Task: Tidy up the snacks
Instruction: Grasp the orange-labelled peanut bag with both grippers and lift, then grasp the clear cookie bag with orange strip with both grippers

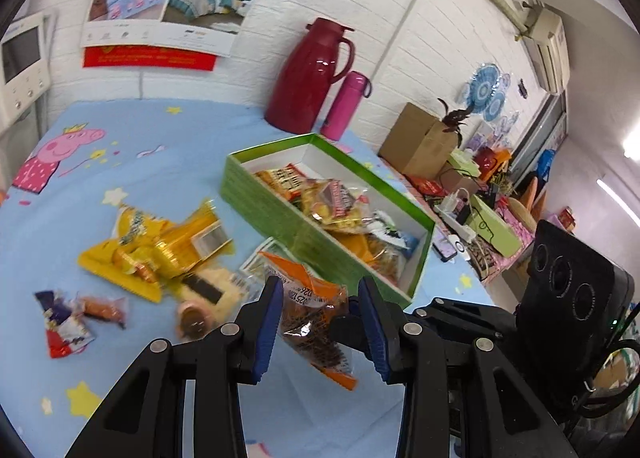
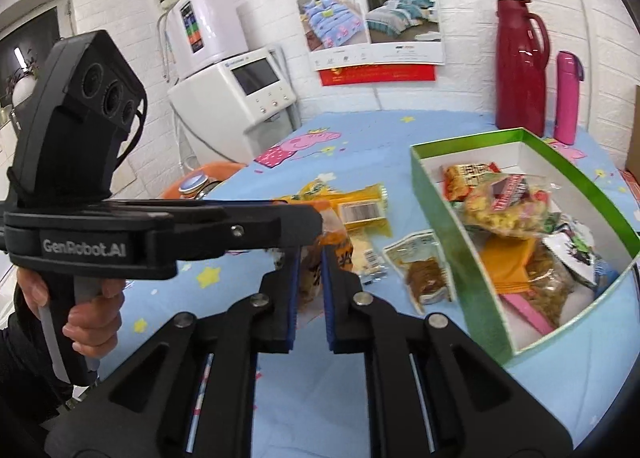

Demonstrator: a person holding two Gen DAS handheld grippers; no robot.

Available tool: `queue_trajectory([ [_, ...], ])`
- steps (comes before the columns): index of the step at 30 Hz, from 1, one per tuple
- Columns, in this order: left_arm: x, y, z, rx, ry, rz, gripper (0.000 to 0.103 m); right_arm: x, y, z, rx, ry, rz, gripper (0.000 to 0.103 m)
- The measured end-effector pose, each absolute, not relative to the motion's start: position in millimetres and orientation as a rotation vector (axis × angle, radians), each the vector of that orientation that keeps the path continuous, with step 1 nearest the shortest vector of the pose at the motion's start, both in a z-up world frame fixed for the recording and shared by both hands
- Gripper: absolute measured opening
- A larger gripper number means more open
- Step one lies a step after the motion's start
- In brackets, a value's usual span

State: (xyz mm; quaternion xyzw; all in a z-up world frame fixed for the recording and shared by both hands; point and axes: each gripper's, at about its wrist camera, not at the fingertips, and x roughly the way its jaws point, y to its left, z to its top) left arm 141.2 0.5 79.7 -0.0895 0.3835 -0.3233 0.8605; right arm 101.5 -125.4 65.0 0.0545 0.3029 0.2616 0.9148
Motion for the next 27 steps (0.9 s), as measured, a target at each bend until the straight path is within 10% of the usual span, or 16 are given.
queue_trajectory([
  [11, 157, -82, 106, -0.131, 0.783, -0.803, 0.038, 100, -198, 78, 0.198, 0.592, 0.428, 0.010],
  [13, 154, -69, 101, -0.132, 0.788, -0.770, 0.056, 93, -198, 68, 0.202, 0.619, 0.443, 0.020],
  [17, 154, -47, 62, -0.118, 0.912, -0.712, 0.056, 82, -191, 35, 0.263, 0.717, 0.497, 0.052],
  [27, 166, -39, -18, -0.221, 1.127, -0.775, 0.056, 100, -163, -15, 0.235, 0.895, 0.468, 0.052],
])
